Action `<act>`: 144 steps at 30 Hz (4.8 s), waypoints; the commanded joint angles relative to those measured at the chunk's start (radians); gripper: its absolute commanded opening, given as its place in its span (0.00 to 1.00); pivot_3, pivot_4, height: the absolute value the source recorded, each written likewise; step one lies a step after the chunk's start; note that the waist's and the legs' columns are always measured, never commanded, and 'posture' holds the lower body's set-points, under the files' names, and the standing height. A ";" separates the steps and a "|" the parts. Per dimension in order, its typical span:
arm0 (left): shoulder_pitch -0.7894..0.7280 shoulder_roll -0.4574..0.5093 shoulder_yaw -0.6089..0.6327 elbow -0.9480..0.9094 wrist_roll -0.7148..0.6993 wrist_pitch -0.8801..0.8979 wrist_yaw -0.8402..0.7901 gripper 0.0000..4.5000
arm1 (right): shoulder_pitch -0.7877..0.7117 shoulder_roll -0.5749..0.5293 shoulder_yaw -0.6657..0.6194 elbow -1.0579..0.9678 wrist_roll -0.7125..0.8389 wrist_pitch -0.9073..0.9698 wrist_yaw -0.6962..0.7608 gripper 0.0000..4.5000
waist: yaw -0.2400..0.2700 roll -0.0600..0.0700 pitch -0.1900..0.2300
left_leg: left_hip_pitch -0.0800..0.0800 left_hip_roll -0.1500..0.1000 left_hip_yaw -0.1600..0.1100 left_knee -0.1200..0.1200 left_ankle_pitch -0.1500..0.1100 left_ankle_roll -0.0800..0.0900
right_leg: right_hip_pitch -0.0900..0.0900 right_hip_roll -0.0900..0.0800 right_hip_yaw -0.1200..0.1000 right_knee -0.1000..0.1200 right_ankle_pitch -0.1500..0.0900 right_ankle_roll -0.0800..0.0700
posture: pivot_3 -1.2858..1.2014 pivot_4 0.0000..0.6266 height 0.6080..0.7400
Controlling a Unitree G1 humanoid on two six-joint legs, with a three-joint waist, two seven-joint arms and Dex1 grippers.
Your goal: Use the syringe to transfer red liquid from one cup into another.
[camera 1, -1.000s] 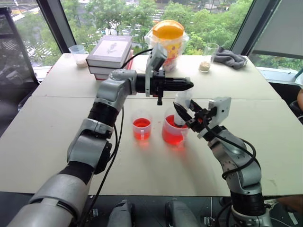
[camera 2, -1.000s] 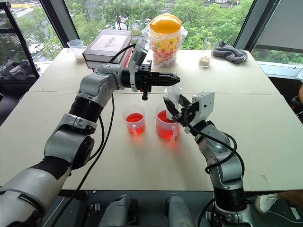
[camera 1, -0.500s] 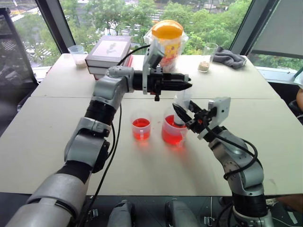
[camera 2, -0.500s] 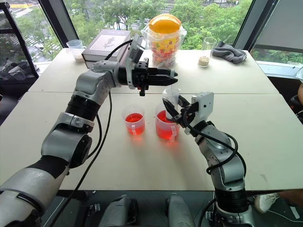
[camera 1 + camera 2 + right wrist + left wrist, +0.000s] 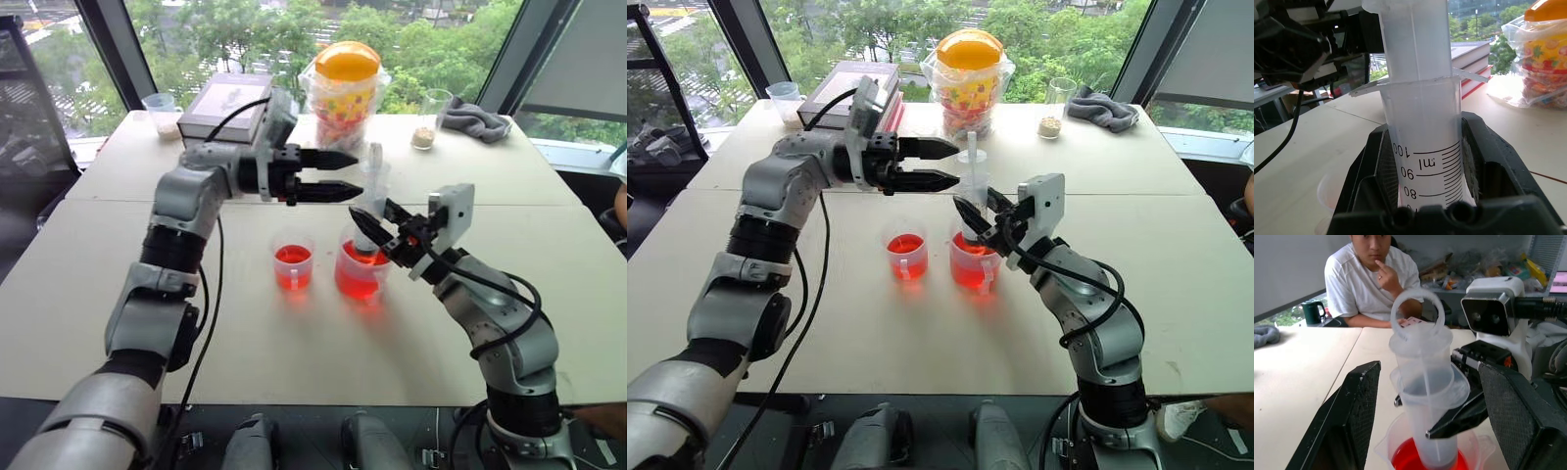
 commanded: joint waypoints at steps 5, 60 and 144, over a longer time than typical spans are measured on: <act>0.075 0.111 0.076 -0.134 -0.044 0.080 0.038 0.72 | -0.043 -0.007 -0.022 -0.046 0.041 0.002 -0.005 0.31 | 0.000 0.000 0.000 | 0.000 0.000 0.000 0.000 0.000 0.000 | 0.000 0.000 0.000 0.000 0.000 0.000 | 0.52 0.24 1.00; -0.057 0.147 0.082 0.029 -0.004 0.002 0.039 0.07 | -0.284 0.206 0.195 0.401 -0.094 -0.290 0.205 0.31 | -0.002 0.000 0.000 | 0.001 0.001 0.002 0.000 0.001 -0.001 | 0.000 0.000 0.000 0.002 0.000 0.000 | 0.52 0.24 1.00; 0.346 0.197 0.063 -0.367 -0.076 0.091 0.082 1.00 | -0.649 -0.510 0.074 0.868 0.055 0.955 -0.009 0.31 | -0.004 0.001 0.000 | 0.000 0.001 0.004 -0.002 -0.001 0.001 | -0.002 -0.001 0.002 -0.001 0.000 -0.001 | 0.52 0.24 1.00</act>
